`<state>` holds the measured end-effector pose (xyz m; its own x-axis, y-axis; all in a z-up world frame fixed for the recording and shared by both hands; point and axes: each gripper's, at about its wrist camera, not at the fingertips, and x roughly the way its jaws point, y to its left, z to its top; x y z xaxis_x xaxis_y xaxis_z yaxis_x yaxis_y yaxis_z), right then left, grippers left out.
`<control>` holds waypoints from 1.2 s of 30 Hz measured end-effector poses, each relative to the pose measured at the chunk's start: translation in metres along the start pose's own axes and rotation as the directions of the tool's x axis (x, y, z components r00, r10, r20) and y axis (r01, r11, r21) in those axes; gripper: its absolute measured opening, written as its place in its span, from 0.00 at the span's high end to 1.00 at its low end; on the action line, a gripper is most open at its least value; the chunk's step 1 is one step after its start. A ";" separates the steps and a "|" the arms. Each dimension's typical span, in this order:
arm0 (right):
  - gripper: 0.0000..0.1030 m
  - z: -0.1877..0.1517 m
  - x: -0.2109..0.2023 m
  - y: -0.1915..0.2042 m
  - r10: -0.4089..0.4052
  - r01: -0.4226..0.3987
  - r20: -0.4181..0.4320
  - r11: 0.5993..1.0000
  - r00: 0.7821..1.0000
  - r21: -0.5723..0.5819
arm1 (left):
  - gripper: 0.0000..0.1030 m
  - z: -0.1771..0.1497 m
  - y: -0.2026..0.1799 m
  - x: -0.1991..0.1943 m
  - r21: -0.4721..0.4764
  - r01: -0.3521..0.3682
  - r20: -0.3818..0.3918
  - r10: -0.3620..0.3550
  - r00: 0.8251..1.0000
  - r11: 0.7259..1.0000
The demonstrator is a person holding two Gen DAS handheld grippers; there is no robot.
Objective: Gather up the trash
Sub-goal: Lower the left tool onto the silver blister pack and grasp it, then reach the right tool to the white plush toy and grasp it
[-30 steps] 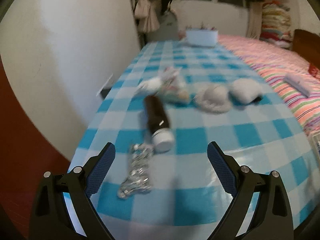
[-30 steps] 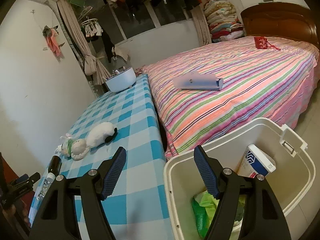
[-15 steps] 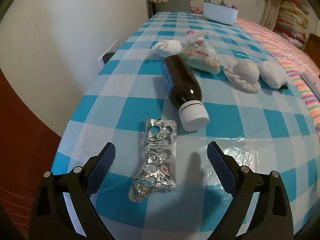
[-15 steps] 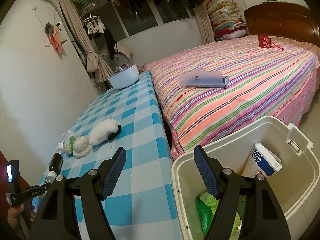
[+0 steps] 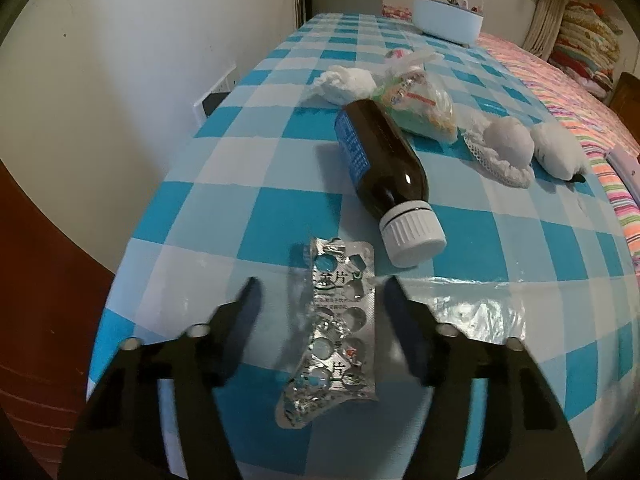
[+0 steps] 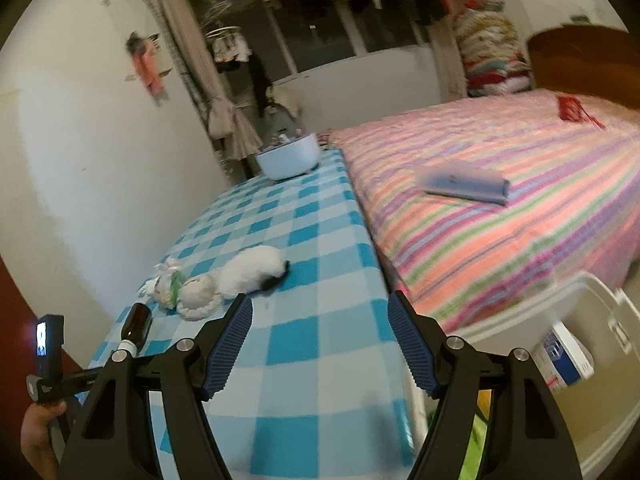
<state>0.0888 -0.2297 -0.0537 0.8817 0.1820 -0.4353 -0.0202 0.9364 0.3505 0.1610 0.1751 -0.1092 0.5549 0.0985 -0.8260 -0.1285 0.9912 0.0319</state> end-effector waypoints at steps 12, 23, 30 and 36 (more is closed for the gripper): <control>0.34 0.027 0.054 0.057 0.051 -0.053 -0.016 0.987 0.999 -0.153 | 0.67 -0.002 0.006 -0.008 -0.011 0.082 0.044 -0.082 0.996 0.997; 0.34 0.030 0.111 0.091 0.041 -0.070 -0.138 0.976 0.990 -0.209 | 0.67 -0.003 0.002 -0.027 -0.007 0.132 0.114 -0.130 0.985 0.991; 0.33 0.025 0.139 0.098 0.022 -0.066 -0.197 0.974 0.980 -0.218 | 0.67 -0.004 0.000 -0.031 -0.006 0.158 0.119 -0.156 0.981 0.987; 0.21 0.026 0.165 0.100 -0.014 -0.034 -0.217 0.976 0.976 -0.217 | 0.67 -0.005 -0.002 -0.031 0.002 0.171 0.116 -0.170 0.978 0.985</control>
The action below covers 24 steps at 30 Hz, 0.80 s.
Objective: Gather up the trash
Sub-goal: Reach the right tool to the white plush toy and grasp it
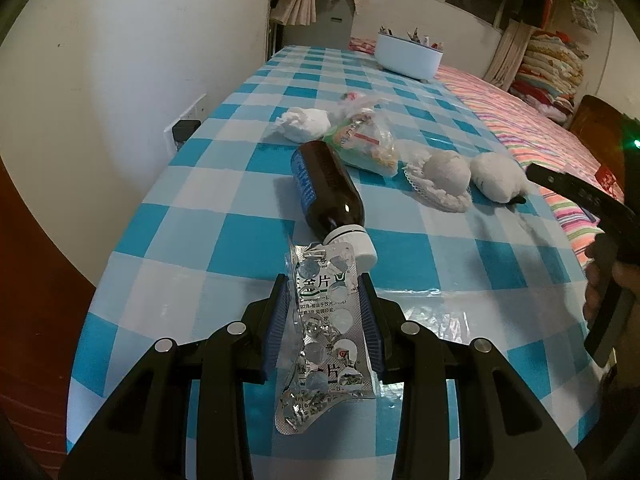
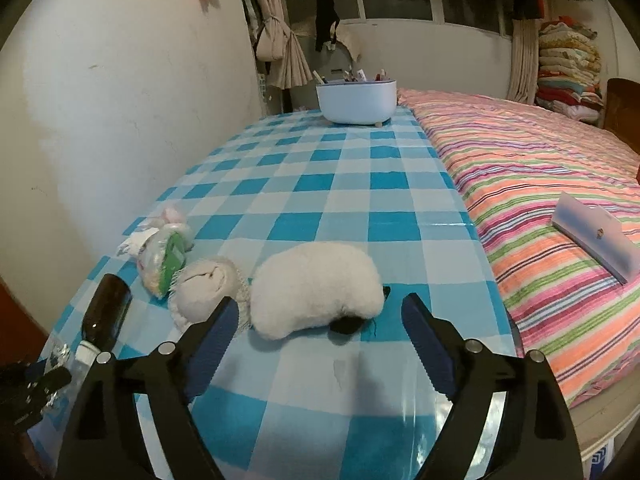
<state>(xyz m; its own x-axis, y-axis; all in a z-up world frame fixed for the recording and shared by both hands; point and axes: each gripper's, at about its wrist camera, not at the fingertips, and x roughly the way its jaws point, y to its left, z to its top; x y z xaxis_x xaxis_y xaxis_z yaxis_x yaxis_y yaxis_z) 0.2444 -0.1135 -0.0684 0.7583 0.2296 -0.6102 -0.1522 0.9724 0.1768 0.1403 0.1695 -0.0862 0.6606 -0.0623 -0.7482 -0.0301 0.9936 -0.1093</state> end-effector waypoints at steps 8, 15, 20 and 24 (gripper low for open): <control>0.21 0.014 0.029 0.001 -0.024 0.022 -0.055 1.000 0.998 -0.020 | 0.67 0.000 -0.002 0.000 0.005 0.013 -0.002 -0.013 1.000 1.000; 0.21 0.019 0.051 0.001 -0.001 -0.003 -0.099 0.999 0.995 -0.041 | 0.67 -0.001 -0.003 -0.001 0.001 0.020 0.004 -0.020 1.000 1.000; 0.21 0.016 0.058 0.003 0.019 -0.028 -0.129 0.997 0.991 -0.066 | 0.67 -0.001 -0.005 0.001 0.007 0.025 -0.003 -0.025 1.000 1.000; 0.21 0.015 0.060 0.002 0.042 -0.045 -0.148 0.999 0.988 -0.019 | 0.66 -0.001 -0.007 0.001 0.012 0.026 -0.004 -0.026 1.000 1.000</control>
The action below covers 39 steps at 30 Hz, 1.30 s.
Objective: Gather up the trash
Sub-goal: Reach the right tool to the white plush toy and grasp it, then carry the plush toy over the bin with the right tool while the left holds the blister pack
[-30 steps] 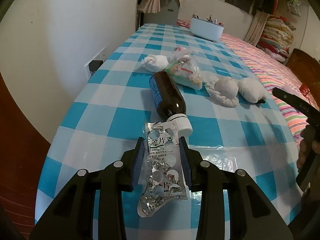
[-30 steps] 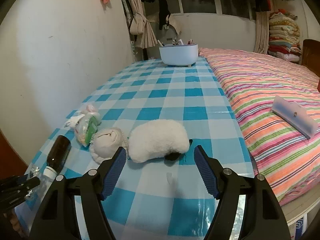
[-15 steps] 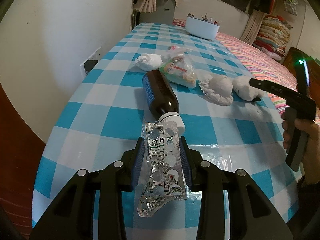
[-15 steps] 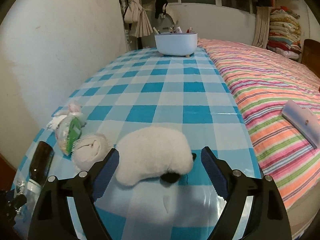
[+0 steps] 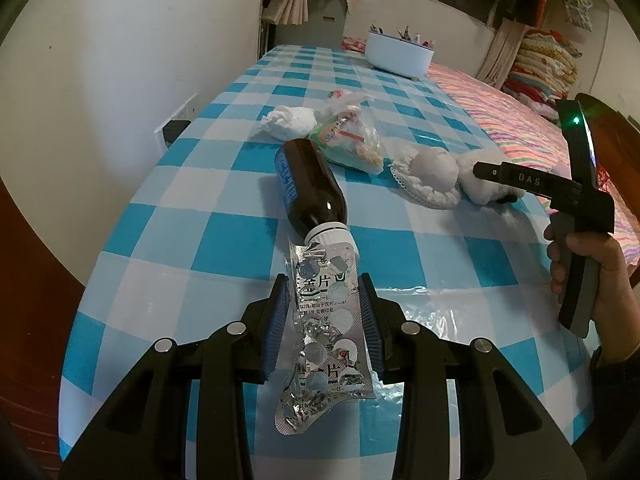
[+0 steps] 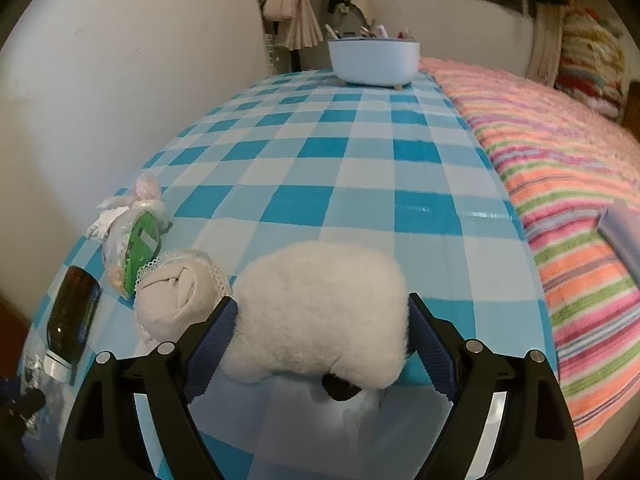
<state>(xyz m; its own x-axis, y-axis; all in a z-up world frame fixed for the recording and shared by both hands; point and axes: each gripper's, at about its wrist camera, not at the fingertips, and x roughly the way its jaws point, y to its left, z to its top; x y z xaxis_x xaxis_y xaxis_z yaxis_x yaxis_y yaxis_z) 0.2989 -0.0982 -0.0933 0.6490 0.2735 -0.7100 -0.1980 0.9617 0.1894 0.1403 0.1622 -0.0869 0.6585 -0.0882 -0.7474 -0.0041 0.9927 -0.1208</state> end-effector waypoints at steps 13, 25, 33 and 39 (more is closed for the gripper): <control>0.43 -0.014 -0.013 -0.002 0.027 -0.027 0.034 1.000 0.999 -0.009 | 0.66 0.001 -0.004 0.001 0.008 0.003 0.002 -0.003 1.000 1.000; 0.43 -0.034 -0.067 -0.011 0.041 -0.041 0.106 0.999 0.994 0.001 | 0.66 0.001 -0.018 -0.003 0.040 0.023 0.016 -0.024 1.000 0.999; 0.43 -0.052 -0.101 -0.023 0.066 -0.073 0.137 0.996 0.988 0.043 | 0.66 -0.003 -0.033 -0.004 0.078 0.037 0.013 -0.038 0.999 0.996; 0.43 -0.072 -0.128 -0.038 0.072 -0.088 0.166 0.992 0.984 0.094 | 0.66 -0.008 -0.048 -0.005 0.109 0.047 0.012 -0.048 0.999 0.993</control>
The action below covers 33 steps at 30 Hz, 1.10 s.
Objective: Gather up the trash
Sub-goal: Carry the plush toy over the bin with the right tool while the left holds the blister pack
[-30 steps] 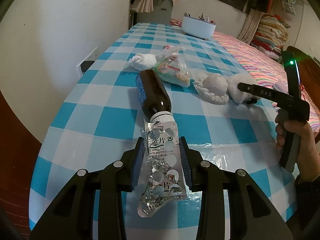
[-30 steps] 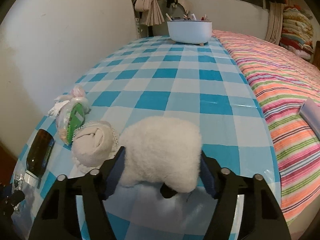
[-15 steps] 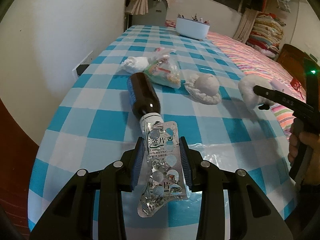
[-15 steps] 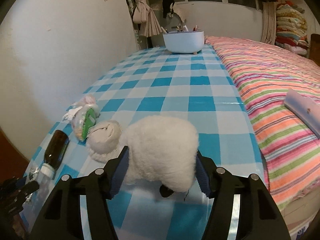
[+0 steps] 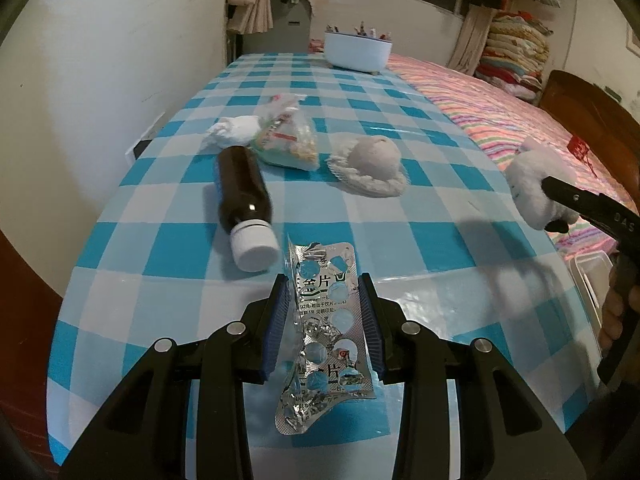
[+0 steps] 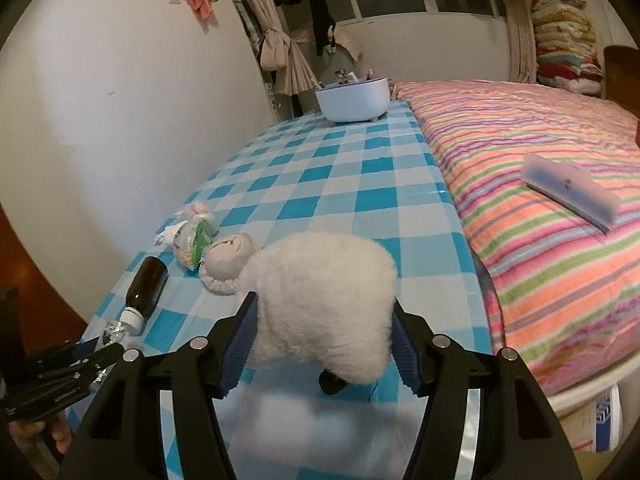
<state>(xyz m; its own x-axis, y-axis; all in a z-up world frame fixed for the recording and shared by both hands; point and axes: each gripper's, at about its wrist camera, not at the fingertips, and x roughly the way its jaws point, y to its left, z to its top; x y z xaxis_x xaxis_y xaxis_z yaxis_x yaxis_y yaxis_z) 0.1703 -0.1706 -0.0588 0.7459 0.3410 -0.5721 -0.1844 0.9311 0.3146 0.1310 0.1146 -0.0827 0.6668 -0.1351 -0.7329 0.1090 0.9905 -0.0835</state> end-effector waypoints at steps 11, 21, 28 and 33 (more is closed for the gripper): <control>0.43 -0.023 -0.044 -0.032 -0.032 0.028 0.048 0.996 0.998 0.081 | 0.66 -0.010 -0.040 -0.002 0.056 0.058 -0.012 -0.057 0.998 0.997; 0.43 -0.044 -0.081 -0.069 -0.066 0.049 0.096 0.986 0.993 0.162 | 0.66 -0.019 -0.091 -0.006 0.115 0.129 -0.022 -0.128 0.992 0.985; 0.43 -0.059 -0.107 -0.098 -0.101 0.068 0.130 0.969 0.986 0.237 | 0.66 -0.024 -0.134 -0.003 0.164 0.187 -0.048 -0.181 0.982 0.969; 0.43 -0.072 -0.128 -0.123 -0.131 0.081 0.148 0.950 0.980 0.303 | 0.66 -0.025 -0.169 -0.001 0.221 0.222 -0.065 -0.213 0.975 0.949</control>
<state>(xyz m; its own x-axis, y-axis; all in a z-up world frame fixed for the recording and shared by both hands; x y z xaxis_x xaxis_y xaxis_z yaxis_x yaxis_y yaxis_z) 0.0511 -0.3197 -0.0786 0.8503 0.1933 -0.4895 0.0789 0.8728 0.4816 0.0929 -0.0516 -0.0847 0.5790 -0.3414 -0.7404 0.4150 0.9051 -0.0927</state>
